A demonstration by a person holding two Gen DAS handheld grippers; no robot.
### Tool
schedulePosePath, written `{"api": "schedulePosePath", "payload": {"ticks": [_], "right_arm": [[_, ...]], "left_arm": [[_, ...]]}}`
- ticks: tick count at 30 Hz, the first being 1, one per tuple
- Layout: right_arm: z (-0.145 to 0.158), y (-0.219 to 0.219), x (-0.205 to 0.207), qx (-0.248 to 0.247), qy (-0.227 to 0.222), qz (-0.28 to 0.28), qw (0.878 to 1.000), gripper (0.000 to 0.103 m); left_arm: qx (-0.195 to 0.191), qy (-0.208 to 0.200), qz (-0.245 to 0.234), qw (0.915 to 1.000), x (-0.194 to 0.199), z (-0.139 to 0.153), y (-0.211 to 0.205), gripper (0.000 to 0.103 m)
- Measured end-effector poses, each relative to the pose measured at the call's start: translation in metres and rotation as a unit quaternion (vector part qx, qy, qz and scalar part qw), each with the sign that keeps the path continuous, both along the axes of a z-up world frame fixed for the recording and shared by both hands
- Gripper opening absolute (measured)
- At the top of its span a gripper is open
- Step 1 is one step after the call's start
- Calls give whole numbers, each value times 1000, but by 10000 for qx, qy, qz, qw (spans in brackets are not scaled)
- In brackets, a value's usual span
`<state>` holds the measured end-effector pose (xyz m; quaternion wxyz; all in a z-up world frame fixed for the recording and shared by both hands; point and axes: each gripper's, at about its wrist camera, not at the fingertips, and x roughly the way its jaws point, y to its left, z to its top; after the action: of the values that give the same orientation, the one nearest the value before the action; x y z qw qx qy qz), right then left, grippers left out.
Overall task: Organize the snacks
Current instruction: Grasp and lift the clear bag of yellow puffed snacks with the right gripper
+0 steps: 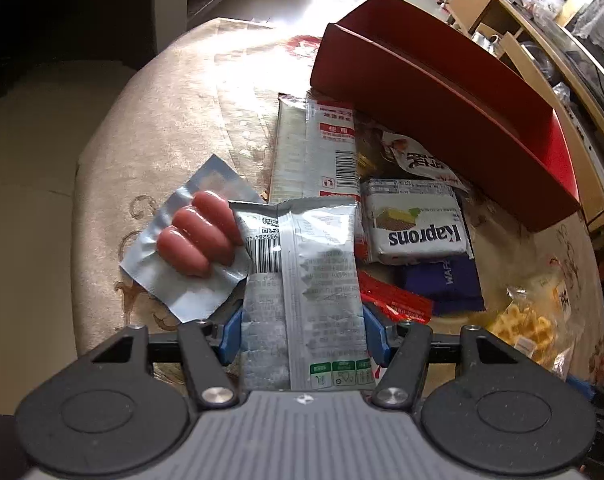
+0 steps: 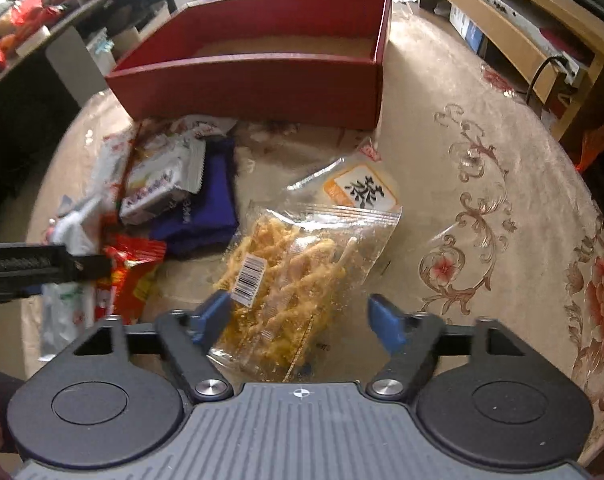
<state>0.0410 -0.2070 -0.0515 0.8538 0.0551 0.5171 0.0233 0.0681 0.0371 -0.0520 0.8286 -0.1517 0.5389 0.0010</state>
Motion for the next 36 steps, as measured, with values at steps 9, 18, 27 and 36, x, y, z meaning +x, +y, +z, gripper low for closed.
{"api": "schedulePosePath", "payload": {"ticks": [9,18,27,36], "right_arm": [[-9,18,10,-140,-66,41,9999,81],[3,2,-12,189,-104,20,9998,50],[13,-15,-35,484,-253,-321,9980,39],[-11,4,-7,109,146,-294,9994,76]], "left_arm": [[165,-212,-306,9992,-5,11,-9,45],[-111,-366,-620,9973,-16,26,-12,44],[-340,-406,-959,9940,-22,34,-26,44],[-381,-263,-1041,9935,-21,28,-31,44]]}}
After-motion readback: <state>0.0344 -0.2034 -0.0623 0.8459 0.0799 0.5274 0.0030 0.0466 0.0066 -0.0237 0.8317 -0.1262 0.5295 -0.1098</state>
